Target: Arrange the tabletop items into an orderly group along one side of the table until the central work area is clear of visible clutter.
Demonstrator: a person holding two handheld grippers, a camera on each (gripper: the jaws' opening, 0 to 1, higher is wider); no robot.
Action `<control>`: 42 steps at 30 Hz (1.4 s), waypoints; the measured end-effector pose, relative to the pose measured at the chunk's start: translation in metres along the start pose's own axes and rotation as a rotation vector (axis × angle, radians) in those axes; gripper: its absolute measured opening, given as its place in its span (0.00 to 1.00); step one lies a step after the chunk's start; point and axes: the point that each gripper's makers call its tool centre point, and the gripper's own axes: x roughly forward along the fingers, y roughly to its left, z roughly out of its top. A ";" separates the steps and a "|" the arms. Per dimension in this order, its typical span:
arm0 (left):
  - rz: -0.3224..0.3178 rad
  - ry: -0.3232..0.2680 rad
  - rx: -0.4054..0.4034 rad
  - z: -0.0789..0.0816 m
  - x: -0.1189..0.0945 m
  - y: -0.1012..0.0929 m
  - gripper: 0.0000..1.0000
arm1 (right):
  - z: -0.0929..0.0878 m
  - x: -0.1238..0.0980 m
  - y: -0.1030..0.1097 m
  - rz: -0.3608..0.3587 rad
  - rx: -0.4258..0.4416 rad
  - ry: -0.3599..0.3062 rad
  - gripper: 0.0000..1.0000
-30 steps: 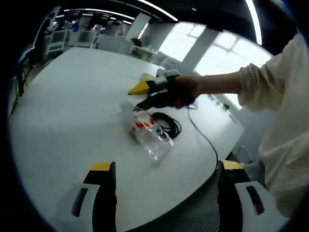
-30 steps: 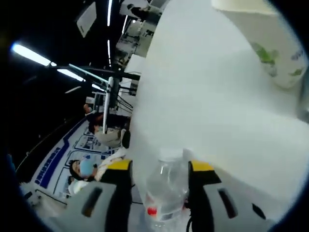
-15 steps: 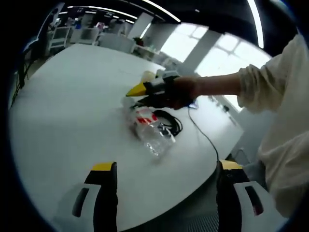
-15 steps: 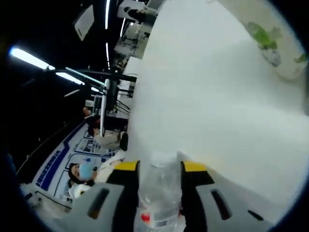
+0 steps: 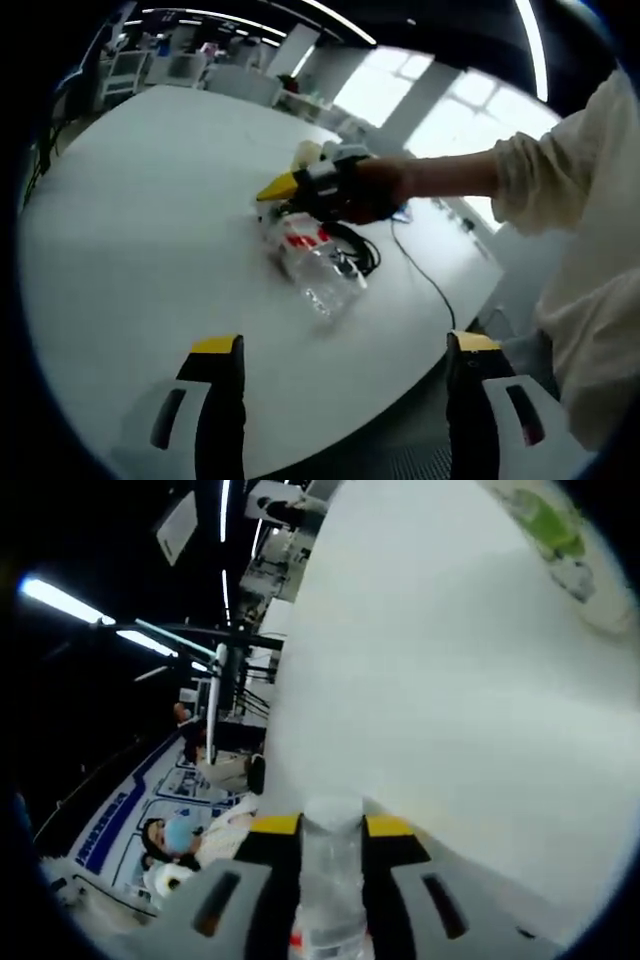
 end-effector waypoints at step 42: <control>-0.057 -0.035 0.076 0.033 0.013 0.010 0.79 | -0.017 -0.028 0.058 0.018 -0.333 -0.105 0.17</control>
